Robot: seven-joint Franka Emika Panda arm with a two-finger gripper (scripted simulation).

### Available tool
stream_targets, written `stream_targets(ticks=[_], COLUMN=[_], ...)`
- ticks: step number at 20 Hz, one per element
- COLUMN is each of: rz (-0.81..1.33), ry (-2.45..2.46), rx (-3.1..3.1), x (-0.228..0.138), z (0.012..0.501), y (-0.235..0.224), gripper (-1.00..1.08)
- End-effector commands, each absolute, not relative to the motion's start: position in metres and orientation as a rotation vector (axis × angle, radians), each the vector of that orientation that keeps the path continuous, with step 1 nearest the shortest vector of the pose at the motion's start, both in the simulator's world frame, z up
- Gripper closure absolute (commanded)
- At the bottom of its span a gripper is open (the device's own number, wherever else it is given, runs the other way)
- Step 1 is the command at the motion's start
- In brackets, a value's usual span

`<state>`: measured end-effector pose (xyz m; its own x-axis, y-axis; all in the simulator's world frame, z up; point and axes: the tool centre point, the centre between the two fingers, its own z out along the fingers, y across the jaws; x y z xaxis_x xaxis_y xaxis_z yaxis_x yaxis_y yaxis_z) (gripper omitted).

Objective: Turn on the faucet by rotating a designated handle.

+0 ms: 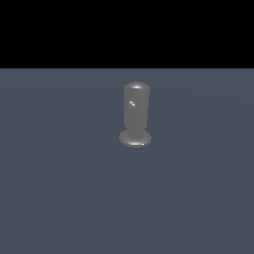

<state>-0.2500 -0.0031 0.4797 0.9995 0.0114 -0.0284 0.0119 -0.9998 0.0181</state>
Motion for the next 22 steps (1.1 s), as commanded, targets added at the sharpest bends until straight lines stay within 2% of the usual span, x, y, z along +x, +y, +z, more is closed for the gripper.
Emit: stream_targets(ticks=[1,11,22], rz=[-0.044,-0.041,-0.029], ry=[0.018,0.000,-0.060], rx=[3.123,3.125,3.130], x=[-0.250,-0.242,-0.214], z=[0.480,0.458,0.386], y=[-0.003,0.001,0.013], gripper=[1.08,1.08,1.08])
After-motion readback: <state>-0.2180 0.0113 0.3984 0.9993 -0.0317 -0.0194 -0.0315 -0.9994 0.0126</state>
